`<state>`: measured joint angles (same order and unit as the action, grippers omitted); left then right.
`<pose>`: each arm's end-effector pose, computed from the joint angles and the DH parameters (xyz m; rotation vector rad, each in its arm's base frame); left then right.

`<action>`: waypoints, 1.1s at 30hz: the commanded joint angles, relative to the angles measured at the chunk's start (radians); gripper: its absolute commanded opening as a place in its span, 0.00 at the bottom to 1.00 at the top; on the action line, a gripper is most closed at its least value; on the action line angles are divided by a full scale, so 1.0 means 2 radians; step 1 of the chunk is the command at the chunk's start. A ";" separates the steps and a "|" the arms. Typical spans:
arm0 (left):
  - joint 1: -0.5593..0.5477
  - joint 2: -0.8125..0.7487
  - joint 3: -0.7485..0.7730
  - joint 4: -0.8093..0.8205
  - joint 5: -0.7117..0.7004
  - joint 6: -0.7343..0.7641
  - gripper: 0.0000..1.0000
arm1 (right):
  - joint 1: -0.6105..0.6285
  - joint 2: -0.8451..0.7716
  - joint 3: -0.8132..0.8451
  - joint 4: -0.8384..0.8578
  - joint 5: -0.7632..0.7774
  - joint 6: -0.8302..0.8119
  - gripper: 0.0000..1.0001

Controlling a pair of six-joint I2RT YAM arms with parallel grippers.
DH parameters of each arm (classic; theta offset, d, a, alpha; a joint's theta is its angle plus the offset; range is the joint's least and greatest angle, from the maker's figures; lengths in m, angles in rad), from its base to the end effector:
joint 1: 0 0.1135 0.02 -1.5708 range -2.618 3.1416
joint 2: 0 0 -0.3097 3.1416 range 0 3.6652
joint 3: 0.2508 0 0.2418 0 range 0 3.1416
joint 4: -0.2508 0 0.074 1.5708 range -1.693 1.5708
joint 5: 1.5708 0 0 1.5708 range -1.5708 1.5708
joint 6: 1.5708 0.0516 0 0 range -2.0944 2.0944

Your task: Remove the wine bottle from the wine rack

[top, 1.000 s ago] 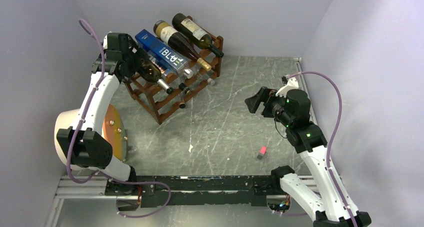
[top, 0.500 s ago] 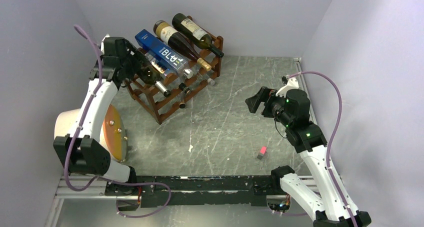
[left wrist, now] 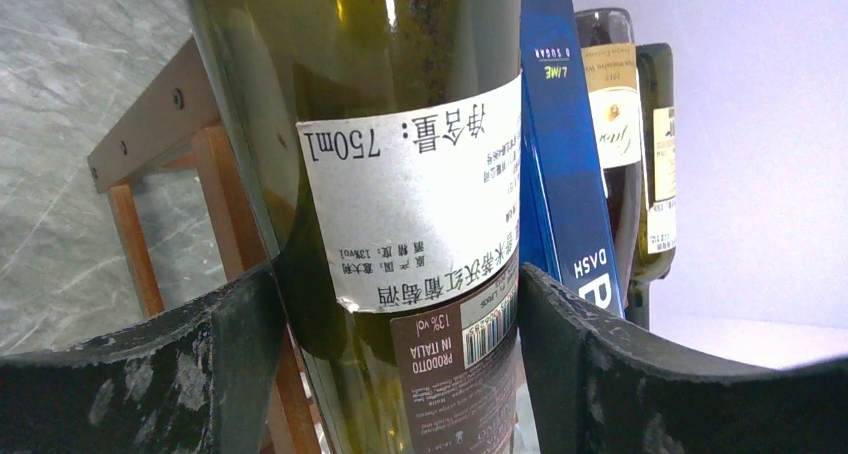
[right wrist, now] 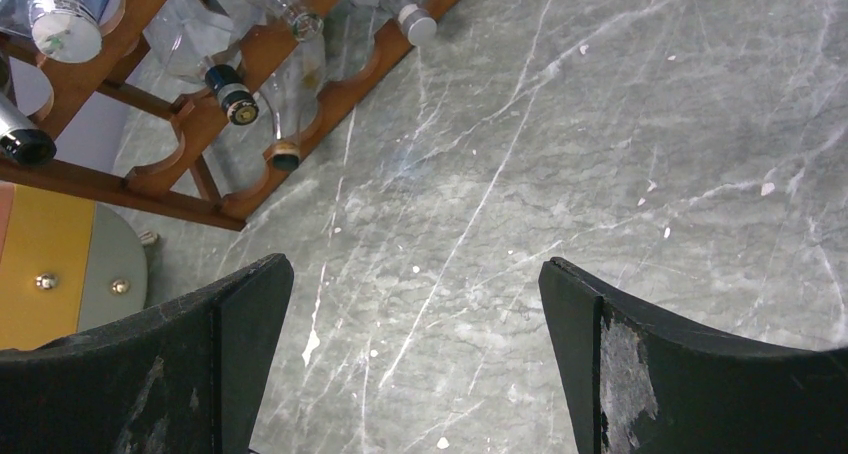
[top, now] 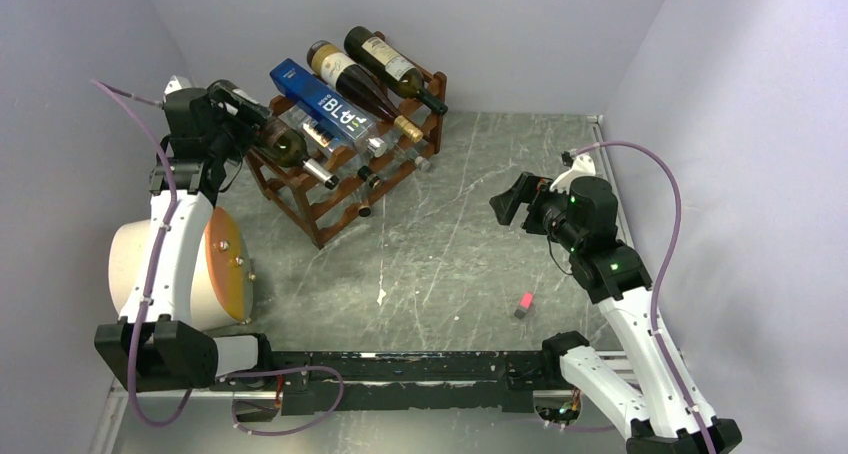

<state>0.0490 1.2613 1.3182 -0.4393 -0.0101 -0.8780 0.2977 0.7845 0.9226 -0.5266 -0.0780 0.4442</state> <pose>0.2723 0.0139 0.4349 -0.8965 1.7785 -0.5327 0.1333 0.0451 0.3765 0.0941 1.9986 0.5594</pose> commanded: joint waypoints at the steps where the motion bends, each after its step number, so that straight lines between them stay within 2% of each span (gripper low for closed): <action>1: 0.006 -0.021 0.003 0.046 0.036 0.008 0.16 | 0.003 0.001 -0.004 0.016 0.000 0.001 1.00; 8: 0.014 -0.051 0.008 0.037 0.047 0.013 0.07 | 0.002 0.009 -0.005 0.013 0.004 -0.009 1.00; 14: 0.020 -0.077 0.011 0.036 0.056 0.033 0.07 | 0.003 0.014 -0.015 0.024 0.000 -0.012 1.00; 25: 0.027 -0.076 0.003 0.045 0.084 0.024 0.07 | 0.003 0.025 -0.023 0.036 -0.015 -0.019 1.00; 33: 0.032 -0.084 0.043 0.020 0.130 0.026 0.07 | 0.004 0.041 -0.022 0.059 -0.066 -0.061 1.00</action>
<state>0.1005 1.1309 1.3144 -0.4652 0.1555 -0.8196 0.2981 0.8444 0.8886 -0.4644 -0.1333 0.3843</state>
